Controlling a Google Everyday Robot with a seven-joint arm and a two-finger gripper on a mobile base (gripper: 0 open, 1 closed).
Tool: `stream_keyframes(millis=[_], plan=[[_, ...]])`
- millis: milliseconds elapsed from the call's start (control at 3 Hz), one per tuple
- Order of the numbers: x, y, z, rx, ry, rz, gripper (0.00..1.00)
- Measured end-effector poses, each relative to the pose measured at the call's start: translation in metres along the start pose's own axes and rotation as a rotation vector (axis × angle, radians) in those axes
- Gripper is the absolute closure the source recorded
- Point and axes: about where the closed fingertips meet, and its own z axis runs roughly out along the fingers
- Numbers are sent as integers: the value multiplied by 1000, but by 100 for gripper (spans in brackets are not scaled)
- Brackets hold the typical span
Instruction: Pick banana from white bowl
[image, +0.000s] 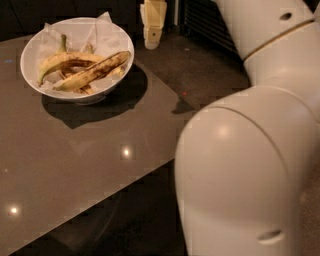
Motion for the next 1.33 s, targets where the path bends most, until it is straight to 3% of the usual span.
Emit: stream_keyframes(millis=[333,667,1000,1333], plan=[[-36,-18,5,16,-93,-57,0],[-72,-24,10,9,-203,-96,9],[-86,-24,17,-12,-249,-96,29],[-83,-23,26,-32,-242,-62,37]])
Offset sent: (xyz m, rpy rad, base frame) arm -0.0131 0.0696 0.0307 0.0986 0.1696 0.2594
